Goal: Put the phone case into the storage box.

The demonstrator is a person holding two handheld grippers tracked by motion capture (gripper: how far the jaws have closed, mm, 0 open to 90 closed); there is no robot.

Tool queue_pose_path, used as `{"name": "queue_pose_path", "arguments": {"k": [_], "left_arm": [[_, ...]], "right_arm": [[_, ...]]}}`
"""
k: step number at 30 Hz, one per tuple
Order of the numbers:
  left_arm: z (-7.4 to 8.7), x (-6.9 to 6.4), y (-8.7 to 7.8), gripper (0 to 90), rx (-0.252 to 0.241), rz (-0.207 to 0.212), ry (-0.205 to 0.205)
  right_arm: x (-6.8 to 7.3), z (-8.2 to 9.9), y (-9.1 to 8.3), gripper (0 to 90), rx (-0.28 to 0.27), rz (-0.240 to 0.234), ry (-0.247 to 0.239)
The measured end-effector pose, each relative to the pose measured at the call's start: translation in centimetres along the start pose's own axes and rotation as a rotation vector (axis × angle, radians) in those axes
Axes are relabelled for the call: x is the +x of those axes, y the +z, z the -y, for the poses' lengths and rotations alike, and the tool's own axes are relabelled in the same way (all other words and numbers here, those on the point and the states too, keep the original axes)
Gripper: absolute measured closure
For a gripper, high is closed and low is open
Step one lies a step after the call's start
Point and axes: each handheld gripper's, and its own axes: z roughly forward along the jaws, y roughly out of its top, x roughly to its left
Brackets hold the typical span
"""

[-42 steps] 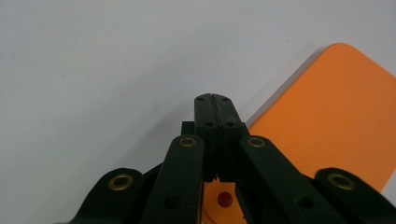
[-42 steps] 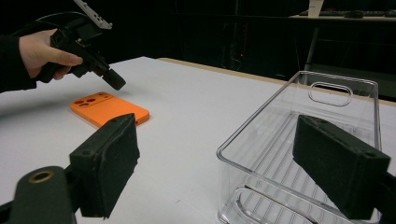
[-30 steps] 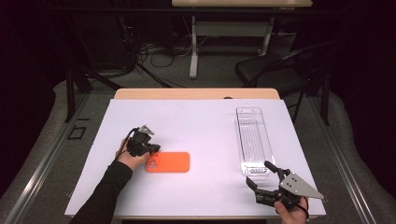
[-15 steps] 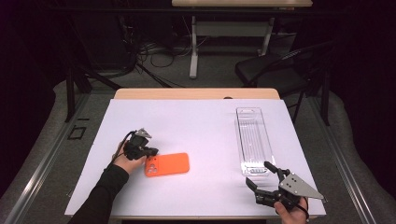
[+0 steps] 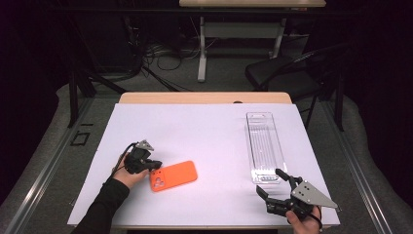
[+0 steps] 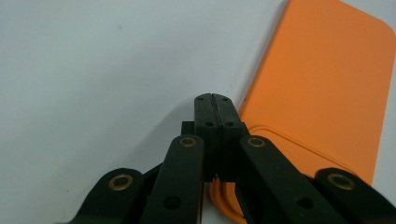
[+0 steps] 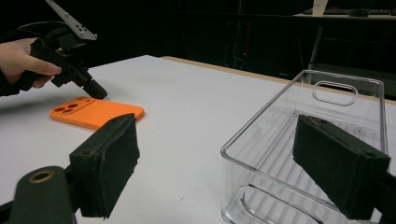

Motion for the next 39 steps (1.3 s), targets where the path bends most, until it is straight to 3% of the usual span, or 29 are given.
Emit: {"name": "queue_pose_path", "arguments": {"k": [24, 39], "left_arm": [[2.6, -2.4, -1.4, 90.0, -0.002, 0.016, 0.012], [3.4, -3.7, -1.8, 90.0, 0.009, 0.012, 0.030]], "right_arm": [[0.0, 0.0, 0.0, 13.8, -0.002, -0.004, 0.000], [0.0, 0.0, 0.0, 13.8, -0.001, -0.008, -0.001]]}}
